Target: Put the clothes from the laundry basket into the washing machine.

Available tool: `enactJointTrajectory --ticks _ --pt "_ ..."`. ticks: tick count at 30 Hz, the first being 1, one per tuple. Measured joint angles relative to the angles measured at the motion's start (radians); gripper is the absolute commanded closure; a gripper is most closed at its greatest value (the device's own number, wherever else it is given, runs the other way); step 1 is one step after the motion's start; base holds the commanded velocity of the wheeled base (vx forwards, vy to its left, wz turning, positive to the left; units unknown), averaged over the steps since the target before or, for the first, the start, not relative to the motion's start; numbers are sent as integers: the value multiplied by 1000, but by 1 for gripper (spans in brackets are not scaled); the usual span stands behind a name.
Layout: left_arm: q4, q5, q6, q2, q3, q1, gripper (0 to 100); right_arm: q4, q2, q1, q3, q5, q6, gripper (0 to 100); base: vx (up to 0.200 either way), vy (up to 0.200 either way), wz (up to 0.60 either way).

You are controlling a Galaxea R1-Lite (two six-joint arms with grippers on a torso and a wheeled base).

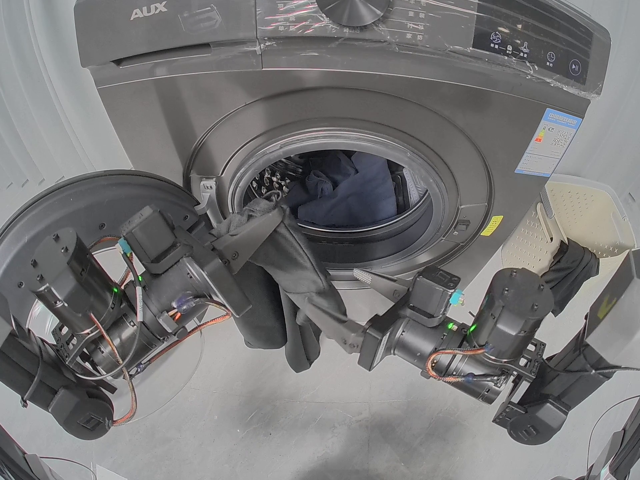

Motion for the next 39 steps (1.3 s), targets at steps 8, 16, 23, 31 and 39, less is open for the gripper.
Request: enactJointTrajectory --ticks 8,16,23,31,39 --pt "0 17 -1 8 -12 0 100 17 21 49 -66 3 -9 0 0 0 0" --pt "0 24 -2 14 -19 0 100 80 33 49 -191 9 -8 0 0 0 0" --pt "0 25 -3 15 -20 0 100 94 67 41 -283 10 -2 0 0 0 0" --pt "0 26 -3 16 -20 1 100 73 76 38 -288 4 -2 100 0 0 0" --pt "0 26 -5 17 -20 2 100 71 13 39 -226 -13 -7 100 0 0 0"
